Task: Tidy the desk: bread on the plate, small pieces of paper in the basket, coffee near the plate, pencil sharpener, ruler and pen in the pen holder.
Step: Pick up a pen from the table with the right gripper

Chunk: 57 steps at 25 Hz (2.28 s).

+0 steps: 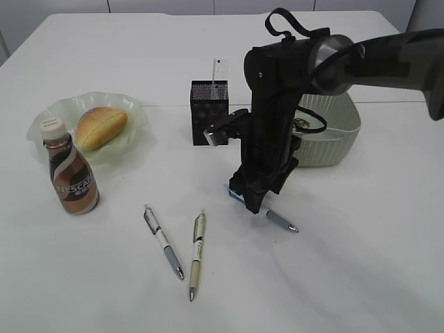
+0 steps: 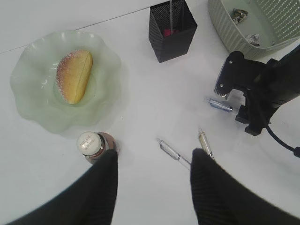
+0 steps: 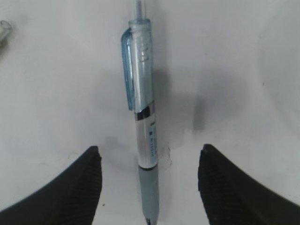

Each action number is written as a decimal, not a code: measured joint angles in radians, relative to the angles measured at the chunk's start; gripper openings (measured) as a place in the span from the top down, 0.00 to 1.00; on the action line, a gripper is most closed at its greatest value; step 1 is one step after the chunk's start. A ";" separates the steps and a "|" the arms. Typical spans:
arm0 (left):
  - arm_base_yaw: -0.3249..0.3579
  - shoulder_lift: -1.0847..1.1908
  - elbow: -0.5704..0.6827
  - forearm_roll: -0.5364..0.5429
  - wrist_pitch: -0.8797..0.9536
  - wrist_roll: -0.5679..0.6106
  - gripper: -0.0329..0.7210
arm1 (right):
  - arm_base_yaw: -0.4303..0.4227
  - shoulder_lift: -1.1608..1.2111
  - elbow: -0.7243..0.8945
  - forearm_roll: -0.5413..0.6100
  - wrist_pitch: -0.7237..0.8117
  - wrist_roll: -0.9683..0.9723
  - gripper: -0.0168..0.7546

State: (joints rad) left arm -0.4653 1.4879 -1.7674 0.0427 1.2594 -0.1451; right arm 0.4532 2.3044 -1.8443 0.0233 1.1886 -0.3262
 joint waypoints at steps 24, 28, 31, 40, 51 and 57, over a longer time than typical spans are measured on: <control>0.000 0.000 0.000 0.002 0.000 0.000 0.47 | 0.000 0.008 -0.008 0.001 -0.045 -0.045 0.36; 0.000 0.000 0.000 0.002 0.000 0.000 0.47 | 0.000 0.025 -0.008 0.001 -0.045 -0.045 0.36; 0.000 0.000 0.000 0.002 0.000 0.000 0.47 | 0.000 0.029 -0.008 0.005 -0.045 -0.046 0.36; 0.000 0.000 0.000 0.002 0.000 0.000 0.47 | 0.000 0.058 -0.008 0.007 -0.045 -0.046 0.36; 0.000 0.000 0.000 0.002 0.000 0.000 0.47 | 0.000 0.058 -0.010 0.007 -0.045 -0.046 0.47; 0.000 0.000 0.000 0.002 0.000 0.000 0.47 | 0.000 0.058 -0.011 0.012 -0.033 -0.049 0.88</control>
State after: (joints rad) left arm -0.4653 1.4879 -1.7674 0.0447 1.2594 -0.1451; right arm 0.4532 2.3628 -1.8557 0.0349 1.1559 -0.3747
